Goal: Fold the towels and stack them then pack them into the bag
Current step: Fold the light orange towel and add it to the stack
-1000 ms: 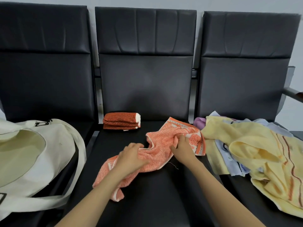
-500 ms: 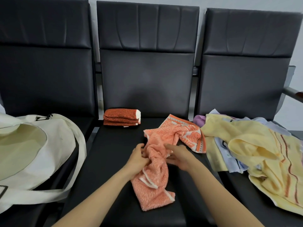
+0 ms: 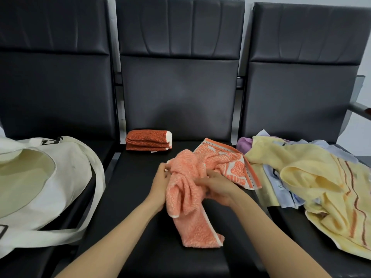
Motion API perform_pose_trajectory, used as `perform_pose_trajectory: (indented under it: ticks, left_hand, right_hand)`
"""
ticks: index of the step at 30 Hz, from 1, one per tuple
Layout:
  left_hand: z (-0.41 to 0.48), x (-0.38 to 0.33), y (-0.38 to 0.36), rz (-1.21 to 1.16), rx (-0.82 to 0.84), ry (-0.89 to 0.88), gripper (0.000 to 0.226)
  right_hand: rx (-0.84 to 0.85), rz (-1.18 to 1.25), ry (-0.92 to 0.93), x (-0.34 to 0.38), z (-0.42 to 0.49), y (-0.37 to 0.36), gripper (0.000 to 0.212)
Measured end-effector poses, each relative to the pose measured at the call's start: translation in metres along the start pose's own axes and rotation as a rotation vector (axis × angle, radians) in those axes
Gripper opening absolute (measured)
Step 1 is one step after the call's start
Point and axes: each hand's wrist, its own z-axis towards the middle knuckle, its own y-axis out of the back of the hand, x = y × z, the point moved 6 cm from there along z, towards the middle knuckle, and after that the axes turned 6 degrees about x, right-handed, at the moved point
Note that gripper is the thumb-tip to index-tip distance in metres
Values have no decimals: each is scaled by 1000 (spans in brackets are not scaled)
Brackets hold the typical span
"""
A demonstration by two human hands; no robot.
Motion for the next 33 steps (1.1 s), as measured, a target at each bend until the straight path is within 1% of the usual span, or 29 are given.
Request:
perform_pose_trajectory:
  ticks: [2, 4, 5, 7, 8, 10, 11, 12, 13, 14, 15, 16, 18, 19, 21, 22, 23, 25, 27, 29, 31, 33]
  left_hand:
    - [4, -5, 19, 18, -189, -24, 16]
    - [7, -13, 42, 56, -344, -53, 17]
    - [8, -17, 53, 152, -379, -69, 17]
    - [13, -20, 68, 455, -374, -75, 13]
    - [14, -18, 73, 649, -362, -49, 11]
    - [16, -10, 74, 993, -322, -14, 23]
    - [15, -8, 69, 1059, -285, -49, 27]
    - [14, -9, 61, 1038, -222, -103, 26]
    - [12, -11, 51, 963, -134, -168, 20]
    - [10, -13, 40, 880, -24, -221, 12]
    - [6, -13, 28, 819, 98, -238, 8]
    - [2, -11, 19, 794, 212, -221, 13]
    - [0, -1, 10, 823, 358, -148, 32]
    - [-1, 5, 9, 853, 407, -107, 44]
    - [-3, 15, 11, 893, 493, -22, 65]
    - [-5, 19, 13, 910, 522, 11, 72]
    - [-5, 21, 16, 944, 535, 33, 76]
    - [-3, 25, 22, 1068, 495, 30, 81]
    - [1, 22, 29, 1121, 349, 1, 75]
    - [4, 17, 38, 1083, 219, 6, 67]
    - [8, 18, 46, 1012, 197, 67, 60]
    - [9, 21, 48, 954, 240, 108, 45]
  right_hand:
    - [-206, -99, 93, 9, 0, 13, 55]
    - [-434, -398, 208, 32, -11, 32, 50]
    - [-554, -561, 262, 43, -20, 43, 43]
    - [-727, -814, 366, 57, -34, 62, 29]
    - [-792, -893, 396, 58, -38, 71, 28]
    - [-850, -1052, 342, 53, -37, 84, 32]
    - [-841, -1142, 316, 47, -33, 84, 32]
    - [-811, -1199, 325, 43, -28, 82, 30]
    - [-747, -1195, 343, 41, -25, 75, 24]
    - [-640, -1173, 375, 40, -24, 62, 17]
    - [-497, -1155, 412, 38, -24, 48, 10]
    - [-344, -1151, 447, 36, -25, 30, 7]
    - [-94, -1158, 401, 26, -27, 4, 18]
    - [5, -1168, 312, 17, -27, -2, 26]
    - [122, -1265, 82, -4, -22, -3, 44]
    - [134, -1358, 28, -13, -20, -3, 45]
    - [114, -1414, 36, -17, -17, -2, 37]
    - [24, -1372, 111, -15, -16, -2, 21]
    - [-55, -1214, 137, -7, -16, 2, 18]
    - [-124, -987, 140, 3, -19, 11, 12]
    - [-161, -714, 147, 10, -23, 17, 11]
    - [-148, -441, 130, 12, -27, 23, 18]
